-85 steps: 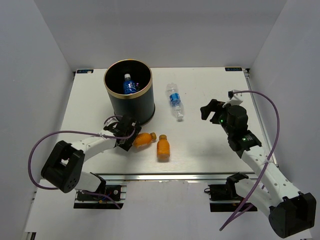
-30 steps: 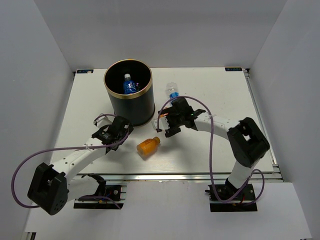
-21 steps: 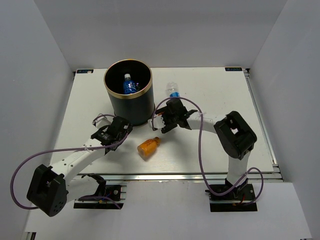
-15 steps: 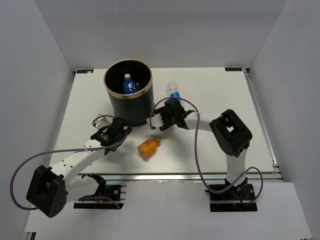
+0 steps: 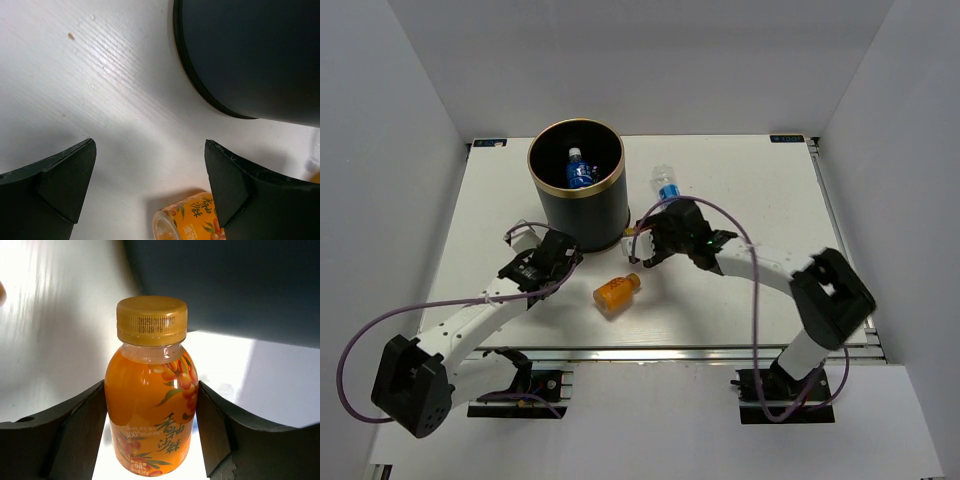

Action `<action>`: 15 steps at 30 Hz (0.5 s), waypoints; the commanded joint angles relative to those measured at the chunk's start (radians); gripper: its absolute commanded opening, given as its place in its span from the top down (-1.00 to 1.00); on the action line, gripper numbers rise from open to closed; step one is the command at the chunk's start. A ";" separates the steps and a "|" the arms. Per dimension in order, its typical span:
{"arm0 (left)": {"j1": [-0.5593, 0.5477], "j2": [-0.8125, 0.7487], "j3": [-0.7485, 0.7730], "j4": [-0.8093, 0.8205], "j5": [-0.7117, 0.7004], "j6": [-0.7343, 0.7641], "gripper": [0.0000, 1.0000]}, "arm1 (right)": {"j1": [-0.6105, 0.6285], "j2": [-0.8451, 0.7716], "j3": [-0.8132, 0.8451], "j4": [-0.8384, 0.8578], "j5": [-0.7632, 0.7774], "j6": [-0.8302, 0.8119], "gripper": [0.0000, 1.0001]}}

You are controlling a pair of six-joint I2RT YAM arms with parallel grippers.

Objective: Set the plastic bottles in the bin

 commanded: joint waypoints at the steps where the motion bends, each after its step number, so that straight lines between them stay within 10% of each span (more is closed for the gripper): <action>1: -0.002 -0.061 0.043 -0.034 -0.076 0.069 -0.96 | 0.006 -0.210 -0.010 0.072 -0.133 0.163 0.71; 8: -0.002 -0.168 0.012 -0.027 -0.098 0.095 -0.96 | 0.005 -0.417 0.037 0.335 -0.204 0.637 0.64; 15: -0.002 -0.206 -0.014 0.004 -0.026 0.141 -0.96 | 0.005 -0.095 0.504 0.313 -0.134 0.969 0.37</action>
